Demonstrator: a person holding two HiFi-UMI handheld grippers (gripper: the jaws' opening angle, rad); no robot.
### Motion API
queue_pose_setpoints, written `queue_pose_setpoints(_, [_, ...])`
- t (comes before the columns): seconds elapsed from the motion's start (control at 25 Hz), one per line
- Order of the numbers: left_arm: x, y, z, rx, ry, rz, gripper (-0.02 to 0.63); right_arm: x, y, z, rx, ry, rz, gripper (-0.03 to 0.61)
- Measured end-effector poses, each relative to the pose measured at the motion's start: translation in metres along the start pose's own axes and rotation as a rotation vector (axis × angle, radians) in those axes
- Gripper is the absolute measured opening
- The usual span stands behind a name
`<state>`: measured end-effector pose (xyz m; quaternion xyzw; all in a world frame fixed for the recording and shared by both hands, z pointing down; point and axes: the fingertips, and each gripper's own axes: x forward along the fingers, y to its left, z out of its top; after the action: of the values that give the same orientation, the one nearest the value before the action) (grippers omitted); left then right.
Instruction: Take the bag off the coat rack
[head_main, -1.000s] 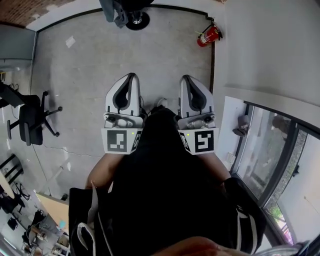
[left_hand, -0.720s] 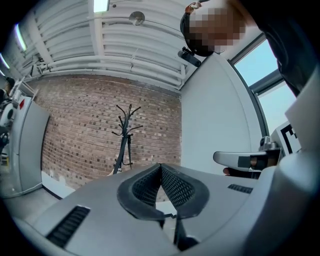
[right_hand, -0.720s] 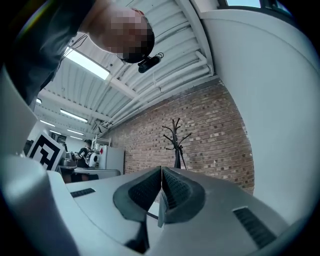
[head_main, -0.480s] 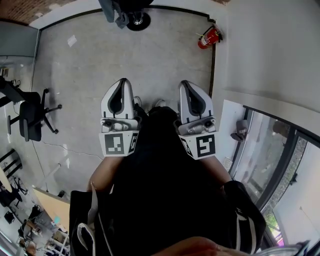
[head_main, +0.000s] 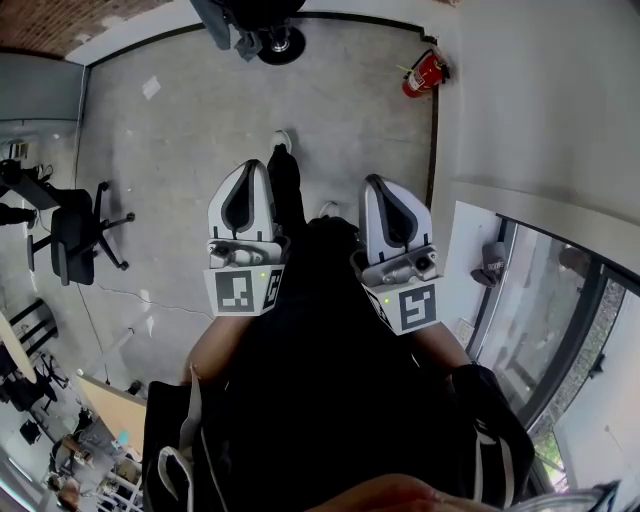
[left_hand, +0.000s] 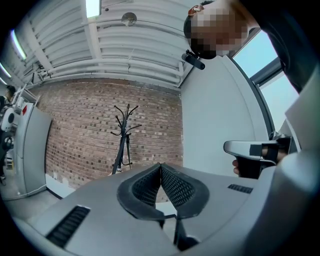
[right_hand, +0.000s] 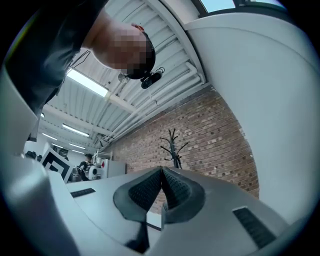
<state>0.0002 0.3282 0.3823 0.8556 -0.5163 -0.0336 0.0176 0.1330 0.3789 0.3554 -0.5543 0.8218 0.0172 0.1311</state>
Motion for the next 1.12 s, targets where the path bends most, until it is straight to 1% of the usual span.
queue_pose_setpoints(0.08, [0.006, 0.000, -0.002, -0.002, 0.000, -0.008, 0.020, -0.001, -0.013, -0.002, -0.006, 0.010, -0.048, 0.020])
queue_pose_setpoints(0.2, [0.017, -0.002, -0.009, -0.012, 0.008, -0.030, 0.020, 0.000, -0.028, -0.010, 0.004, 0.039, -0.085, 0.020])
queue_pose_setpoints(0.28, [0.028, -0.001, -0.012, -0.020, 0.006, -0.042, 0.020, 0.005, -0.033, -0.011, -0.001, 0.038, -0.093, 0.020])
queue_pose_setpoints(0.36, [0.040, 0.003, -0.015, -0.033, 0.002, -0.052, 0.020, 0.015, -0.035, -0.011, -0.027, 0.038, -0.089, 0.020])
queue_pose_setpoints(0.48, [0.064, 0.012, -0.021, -0.054, 0.001, -0.063, 0.020, 0.038, -0.046, -0.018, -0.076, 0.066, -0.098, 0.020])
queue_pose_setpoints(0.52, [0.073, 0.015, -0.022, -0.047, -0.004, -0.067, 0.020, 0.048, -0.052, -0.022, -0.088, 0.079, -0.109, 0.020])
queue_pose_setpoints(0.6, [0.093, 0.020, -0.019, 0.003, -0.034, -0.086, 0.019, 0.070, -0.067, -0.028, -0.094, 0.094, -0.130, 0.020])
queue_pose_setpoints(0.68, [0.117, 0.024, -0.015, 0.060, -0.062, -0.125, 0.020, 0.097, -0.081, -0.033, -0.096, 0.090, -0.138, 0.020])
queue_pose_setpoints(0.76, [0.146, 0.037, -0.014, 0.066, -0.062, -0.151, 0.020, 0.130, -0.091, -0.035, -0.100, 0.085, -0.136, 0.020])
queue_pose_setpoints(0.88, [0.188, 0.067, -0.011, 0.060, -0.043, -0.137, 0.020, 0.178, -0.099, -0.038, -0.101, 0.089, -0.122, 0.020])
queue_pose_setpoints(0.96, [0.215, 0.084, -0.002, 0.083, -0.049, -0.137, 0.020, 0.211, -0.105, -0.040, -0.100, 0.099, -0.126, 0.020])
queue_pose_setpoints(1.04, [0.241, 0.095, 0.006, 0.120, -0.054, -0.166, 0.020, 0.246, -0.111, -0.044, -0.098, 0.110, -0.126, 0.020])
queue_pose_setpoints(1.12, [0.267, 0.109, 0.008, 0.116, -0.035, -0.186, 0.020, 0.282, -0.113, -0.053, -0.063, 0.128, -0.083, 0.020])
